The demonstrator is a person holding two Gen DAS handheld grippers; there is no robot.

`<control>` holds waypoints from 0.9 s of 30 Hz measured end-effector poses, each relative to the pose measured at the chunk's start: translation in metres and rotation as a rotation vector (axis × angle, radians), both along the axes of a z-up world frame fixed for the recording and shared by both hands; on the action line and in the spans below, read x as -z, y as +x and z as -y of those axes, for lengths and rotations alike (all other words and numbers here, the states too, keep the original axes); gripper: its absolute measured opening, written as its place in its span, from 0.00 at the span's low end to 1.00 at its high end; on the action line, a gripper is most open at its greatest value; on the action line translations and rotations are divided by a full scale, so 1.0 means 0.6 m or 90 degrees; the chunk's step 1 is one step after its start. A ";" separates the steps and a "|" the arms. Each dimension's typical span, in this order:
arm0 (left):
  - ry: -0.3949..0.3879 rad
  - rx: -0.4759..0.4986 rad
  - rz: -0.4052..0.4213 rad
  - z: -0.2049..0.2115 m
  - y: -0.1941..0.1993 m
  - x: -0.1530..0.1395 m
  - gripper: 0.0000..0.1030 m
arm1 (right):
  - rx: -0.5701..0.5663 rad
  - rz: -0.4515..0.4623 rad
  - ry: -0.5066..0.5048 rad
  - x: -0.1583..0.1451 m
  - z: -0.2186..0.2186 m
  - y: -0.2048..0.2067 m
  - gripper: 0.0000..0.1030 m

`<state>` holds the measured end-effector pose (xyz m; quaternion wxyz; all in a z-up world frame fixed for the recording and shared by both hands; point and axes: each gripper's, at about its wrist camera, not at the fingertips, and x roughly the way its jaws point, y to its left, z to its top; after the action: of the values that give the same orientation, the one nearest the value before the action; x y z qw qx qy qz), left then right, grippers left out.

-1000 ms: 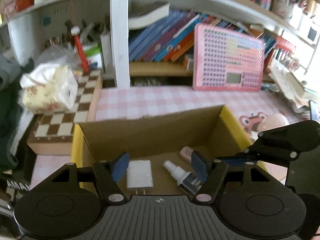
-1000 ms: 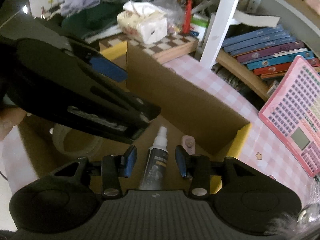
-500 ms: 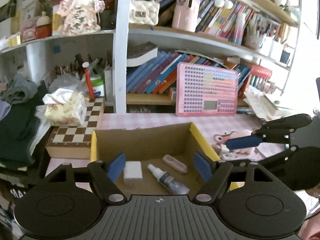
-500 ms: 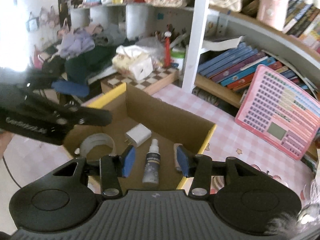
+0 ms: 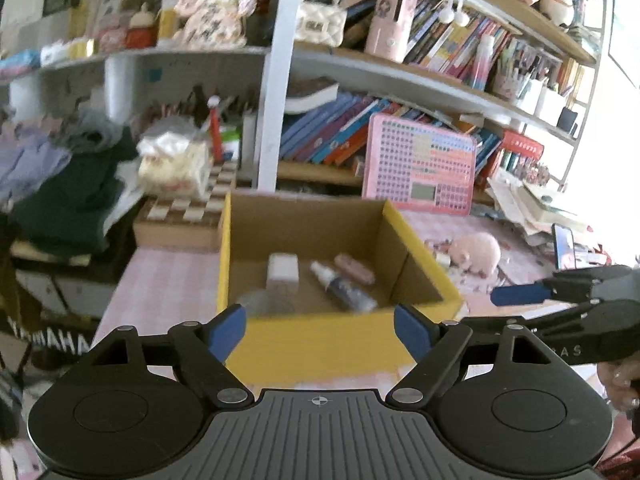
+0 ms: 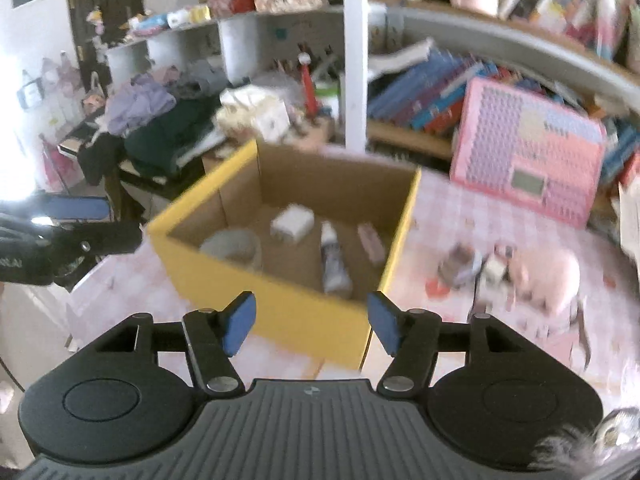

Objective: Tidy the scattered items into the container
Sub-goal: 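Withdraw both open tools up and away from the yellow box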

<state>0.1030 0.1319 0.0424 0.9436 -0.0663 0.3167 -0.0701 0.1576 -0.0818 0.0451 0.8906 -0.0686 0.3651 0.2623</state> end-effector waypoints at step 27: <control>0.047 0.019 -0.117 0.064 -0.115 0.099 0.85 | 0.030 -0.071 -0.071 0.104 -0.012 -0.146 0.66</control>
<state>0.0338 0.0936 -0.0167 0.9113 -0.0331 0.4051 -0.0665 0.0697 -0.0745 -0.0171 0.8697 -0.0948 0.4297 0.2238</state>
